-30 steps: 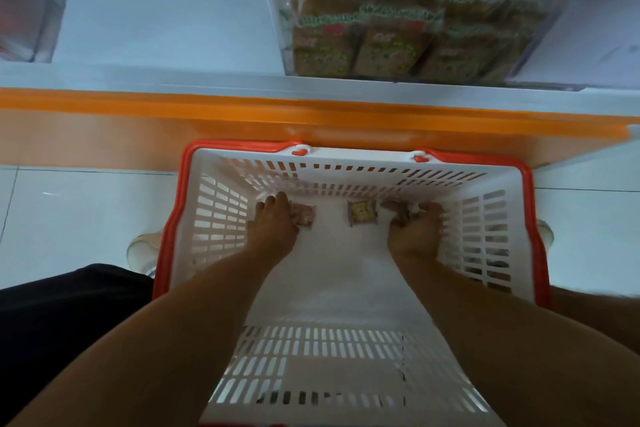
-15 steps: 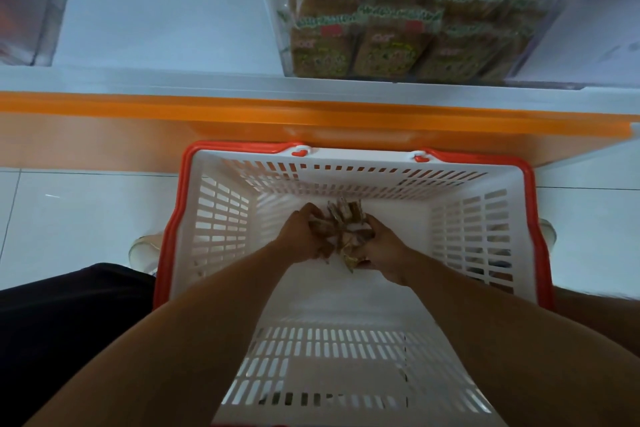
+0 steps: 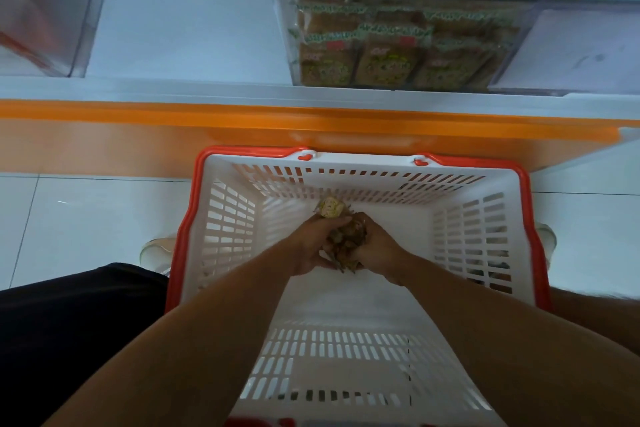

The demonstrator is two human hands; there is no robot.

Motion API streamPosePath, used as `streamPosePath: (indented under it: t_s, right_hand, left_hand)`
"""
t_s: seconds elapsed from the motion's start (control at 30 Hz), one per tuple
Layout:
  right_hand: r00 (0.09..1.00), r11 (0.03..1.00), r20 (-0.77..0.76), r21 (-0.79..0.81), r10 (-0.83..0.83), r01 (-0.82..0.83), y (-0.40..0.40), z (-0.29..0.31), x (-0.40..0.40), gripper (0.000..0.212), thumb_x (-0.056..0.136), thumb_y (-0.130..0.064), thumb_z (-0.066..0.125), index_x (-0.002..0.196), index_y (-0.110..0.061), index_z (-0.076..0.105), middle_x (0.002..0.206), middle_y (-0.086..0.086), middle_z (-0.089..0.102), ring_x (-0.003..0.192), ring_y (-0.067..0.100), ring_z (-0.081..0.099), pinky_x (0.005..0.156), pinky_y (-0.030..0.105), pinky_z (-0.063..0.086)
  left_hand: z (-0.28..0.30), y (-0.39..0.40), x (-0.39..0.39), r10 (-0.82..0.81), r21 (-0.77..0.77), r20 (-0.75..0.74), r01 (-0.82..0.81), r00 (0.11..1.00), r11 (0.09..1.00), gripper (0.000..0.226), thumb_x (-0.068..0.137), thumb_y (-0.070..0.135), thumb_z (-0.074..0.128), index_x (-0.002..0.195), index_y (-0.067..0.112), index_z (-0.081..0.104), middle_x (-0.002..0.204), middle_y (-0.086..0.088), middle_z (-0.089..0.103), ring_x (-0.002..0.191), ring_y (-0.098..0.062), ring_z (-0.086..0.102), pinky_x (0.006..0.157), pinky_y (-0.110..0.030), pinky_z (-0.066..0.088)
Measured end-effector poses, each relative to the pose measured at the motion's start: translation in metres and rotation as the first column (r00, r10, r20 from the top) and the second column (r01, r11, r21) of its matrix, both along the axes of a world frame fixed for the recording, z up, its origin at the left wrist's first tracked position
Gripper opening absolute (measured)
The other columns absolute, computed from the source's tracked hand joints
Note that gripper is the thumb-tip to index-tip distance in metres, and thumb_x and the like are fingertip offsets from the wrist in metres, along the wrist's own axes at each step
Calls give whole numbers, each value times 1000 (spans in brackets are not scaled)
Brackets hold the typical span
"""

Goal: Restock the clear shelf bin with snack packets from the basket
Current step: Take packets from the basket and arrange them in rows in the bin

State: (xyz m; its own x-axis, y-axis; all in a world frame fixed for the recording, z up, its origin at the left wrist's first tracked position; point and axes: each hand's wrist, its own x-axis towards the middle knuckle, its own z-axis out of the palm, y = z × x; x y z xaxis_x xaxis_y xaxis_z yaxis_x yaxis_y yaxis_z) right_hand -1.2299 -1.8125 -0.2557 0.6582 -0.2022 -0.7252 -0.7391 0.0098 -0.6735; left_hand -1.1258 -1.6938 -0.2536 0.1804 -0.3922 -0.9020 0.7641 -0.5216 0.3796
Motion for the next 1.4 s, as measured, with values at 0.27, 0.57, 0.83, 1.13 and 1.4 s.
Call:
streamPosePath:
  t_s: [0.27,0.57,0.83,1.13,1.4]
  right_hand:
    - [980,981,111,-119,165,-152,-9,43,8,59,86,-21,76,133,-32,43,112,-12,58,106,17,62,70,19,55]
    - [937,918,113,-269,330,-291,-16,122,22,31,83,-29,75,111,-30,62,107,-15,68,103,13,66,84,30,59]
    - [917,836,218,-518,333,-180,-28,267,27,28,75,-40,78,97,-34,61,90,-13,71,79,4,67,65,31,58]
    - [823,922,536,-386,189,40,-19,358,10,60,66,-61,76,117,-39,56,95,-21,72,80,-6,70,64,17,53]
    - [551,896,823,-132,-139,423,-11,362,15,51,79,-54,77,124,-41,57,110,-16,73,100,1,70,77,19,57]
  left_hand:
    - [24,13,0,176,-9,-39,-177,984,984,32,101,44,58,119,19,66,98,-7,79,90,-35,77,80,-58,61]
    - [96,17,7,37,-198,-36,-44,999,979,62,82,55,79,131,21,63,124,-18,71,105,-41,73,89,-56,59]
    - [226,5,31,-83,-485,-74,36,994,874,86,77,70,72,141,14,59,140,-24,60,127,-44,60,97,-55,55]
    - [341,13,25,136,-489,135,-54,981,870,54,94,49,58,129,8,67,124,-22,71,104,-39,73,80,-55,62]
    - [348,8,9,456,-555,24,-368,890,746,46,103,42,50,126,6,67,115,-25,73,104,-41,73,72,-47,63]
